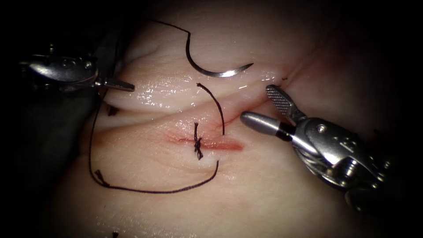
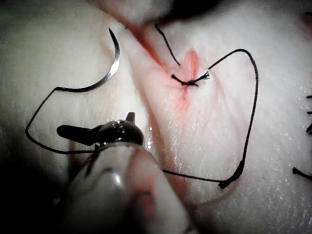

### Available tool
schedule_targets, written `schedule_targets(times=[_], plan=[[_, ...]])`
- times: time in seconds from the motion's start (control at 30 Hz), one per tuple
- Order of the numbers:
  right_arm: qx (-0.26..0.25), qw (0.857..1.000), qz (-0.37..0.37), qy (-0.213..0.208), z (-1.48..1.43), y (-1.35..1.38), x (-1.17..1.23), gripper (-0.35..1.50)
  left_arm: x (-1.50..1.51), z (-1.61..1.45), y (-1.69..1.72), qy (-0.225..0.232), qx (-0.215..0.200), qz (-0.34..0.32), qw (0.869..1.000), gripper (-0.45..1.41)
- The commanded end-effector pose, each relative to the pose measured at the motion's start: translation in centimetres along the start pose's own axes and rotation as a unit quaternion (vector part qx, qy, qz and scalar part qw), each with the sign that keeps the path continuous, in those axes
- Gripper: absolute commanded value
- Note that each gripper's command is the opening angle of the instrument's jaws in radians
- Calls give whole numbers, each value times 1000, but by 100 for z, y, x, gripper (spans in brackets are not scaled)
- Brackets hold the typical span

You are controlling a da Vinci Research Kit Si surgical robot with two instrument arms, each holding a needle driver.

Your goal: Wound Closure

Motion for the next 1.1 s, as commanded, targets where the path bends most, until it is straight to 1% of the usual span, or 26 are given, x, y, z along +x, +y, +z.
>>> schedule_targets(times=[0.03,0.13,0.2,0.23,0.27,0.33,0.37,0.53,0.67,0.7,0.73,0.77,0.8,0.87,0.97,1.03,1.1], plan=[[1,1000,0,0,9,-6,-7,148,-2,10,4,3,-1,-11,1000,106],[1,1000,-2,-5,10,-9,-9,148,-4,18,-1,2,1,-69,998,101],[1,1000,-3,-8,13,-12,-10,148,-2,32,-12,-7,-2,-123,992,108],[1,1000,-3,-9,14,-13,-10,146,-1,35,-15,-6,-2,-135,991,108],[2,1000,-4,-12,14,-14,-11,146,1,43,-22,-1,-13,-155,988,110],[3,1000,-5,-14,15,-15,-13,144,1,48,-27,1,-24,-165,986,120],[3,1000,-5,-15,15,-16,-13,143,0,51,-30,1,-29,-169,985,121],[3,1000,-6,-16,15,-17,-14,141,-4,67,-42,-22,-35,-186,982,121],[5,1000,-7,-19,14,-18,-14,138,-15,84,-51,-40,-38,-177,983,121],[5,1000,-7,-19,14,-18,-14,138,-17,88,-52,-38,-38,-144,988,120],[5,1000,-7,-19,14,-18,-14,138,-18,90,-52,-36,-40,-132,990,120],[4,1000,-7,-19,14,-17,-14,138,-18,91,-53,-35,-43,-102,993,118],[4,1000,-7,-19,14,-17,-14,138,-15,93,-55,-37,-42,-57,997,116],[4,1000,-7,-19,14,-18,-14,138,-10,94,-56,-42,-39,-23,998,115],[4,1000,-7,-19,14,-17,-14,138,-7,95,-54,-44,-38,-14,998,111],[4,1000,-7,-19,14,-18,-15,138,-7,95,-55,-48,-25,-12,998,108],[4,1000,-7,-19,14,-18,-15,138,-7,96,-57,-58,-24,-9,998,106]])
